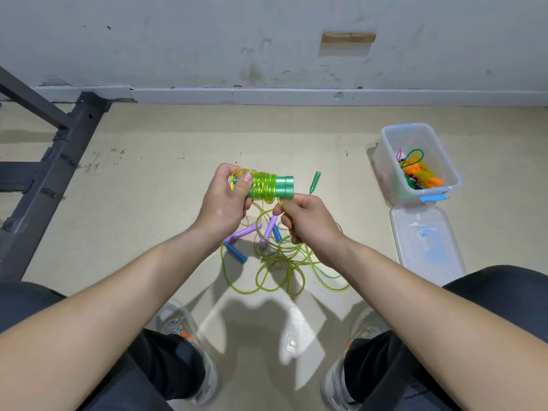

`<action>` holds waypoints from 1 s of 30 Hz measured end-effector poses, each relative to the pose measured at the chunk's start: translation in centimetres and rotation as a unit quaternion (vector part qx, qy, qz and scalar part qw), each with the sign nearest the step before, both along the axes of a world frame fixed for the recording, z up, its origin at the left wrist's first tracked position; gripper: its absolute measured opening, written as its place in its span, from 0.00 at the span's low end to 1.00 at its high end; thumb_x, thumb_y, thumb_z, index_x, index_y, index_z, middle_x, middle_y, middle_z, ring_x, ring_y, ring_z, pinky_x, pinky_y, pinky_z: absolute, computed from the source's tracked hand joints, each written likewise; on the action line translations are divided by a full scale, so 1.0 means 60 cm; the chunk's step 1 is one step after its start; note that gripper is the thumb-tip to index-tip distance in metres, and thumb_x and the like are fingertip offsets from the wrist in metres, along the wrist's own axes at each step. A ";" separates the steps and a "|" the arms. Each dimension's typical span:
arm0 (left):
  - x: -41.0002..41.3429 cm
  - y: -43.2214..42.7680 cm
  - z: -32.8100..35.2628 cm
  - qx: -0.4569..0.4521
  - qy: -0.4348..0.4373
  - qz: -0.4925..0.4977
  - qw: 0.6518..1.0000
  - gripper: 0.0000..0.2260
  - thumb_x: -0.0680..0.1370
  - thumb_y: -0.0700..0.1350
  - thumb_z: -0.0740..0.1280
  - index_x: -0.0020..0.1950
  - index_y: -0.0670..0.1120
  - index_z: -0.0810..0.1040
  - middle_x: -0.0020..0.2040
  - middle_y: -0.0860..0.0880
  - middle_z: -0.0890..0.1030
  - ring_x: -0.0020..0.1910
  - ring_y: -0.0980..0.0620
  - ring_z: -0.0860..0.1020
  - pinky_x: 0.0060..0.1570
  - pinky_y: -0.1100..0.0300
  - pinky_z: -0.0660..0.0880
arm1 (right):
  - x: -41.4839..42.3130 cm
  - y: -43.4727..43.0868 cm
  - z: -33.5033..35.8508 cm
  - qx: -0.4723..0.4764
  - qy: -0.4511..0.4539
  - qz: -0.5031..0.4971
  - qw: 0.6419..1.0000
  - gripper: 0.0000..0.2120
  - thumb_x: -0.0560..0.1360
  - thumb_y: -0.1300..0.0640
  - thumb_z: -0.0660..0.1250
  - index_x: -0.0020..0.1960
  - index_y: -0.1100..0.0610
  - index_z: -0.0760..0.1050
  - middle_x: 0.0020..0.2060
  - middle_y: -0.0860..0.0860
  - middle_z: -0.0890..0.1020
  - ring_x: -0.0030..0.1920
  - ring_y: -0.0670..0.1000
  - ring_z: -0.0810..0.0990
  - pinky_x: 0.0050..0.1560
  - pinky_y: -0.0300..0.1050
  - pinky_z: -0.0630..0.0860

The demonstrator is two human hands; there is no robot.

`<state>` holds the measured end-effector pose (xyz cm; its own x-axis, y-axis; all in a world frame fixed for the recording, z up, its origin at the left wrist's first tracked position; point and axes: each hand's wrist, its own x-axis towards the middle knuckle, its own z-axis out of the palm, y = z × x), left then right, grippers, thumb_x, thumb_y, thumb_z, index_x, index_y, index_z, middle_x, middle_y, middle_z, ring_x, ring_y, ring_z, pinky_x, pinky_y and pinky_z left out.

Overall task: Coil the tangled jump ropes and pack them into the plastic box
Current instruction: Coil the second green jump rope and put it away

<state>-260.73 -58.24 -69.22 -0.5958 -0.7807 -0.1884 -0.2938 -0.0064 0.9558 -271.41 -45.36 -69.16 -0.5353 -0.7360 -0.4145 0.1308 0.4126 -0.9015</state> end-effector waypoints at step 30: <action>0.008 -0.011 0.024 0.136 0.055 -0.146 0.978 0.07 0.86 0.45 0.57 0.51 0.44 0.69 0.28 0.47 0.66 0.26 0.52 0.62 0.28 0.60 0.61 | -0.018 0.030 0.043 -0.167 -0.042 -0.158 0.972 0.09 0.76 0.60 0.73 0.40 0.55 0.75 0.27 0.47 0.77 0.26 0.46 0.71 0.28 0.39 0.68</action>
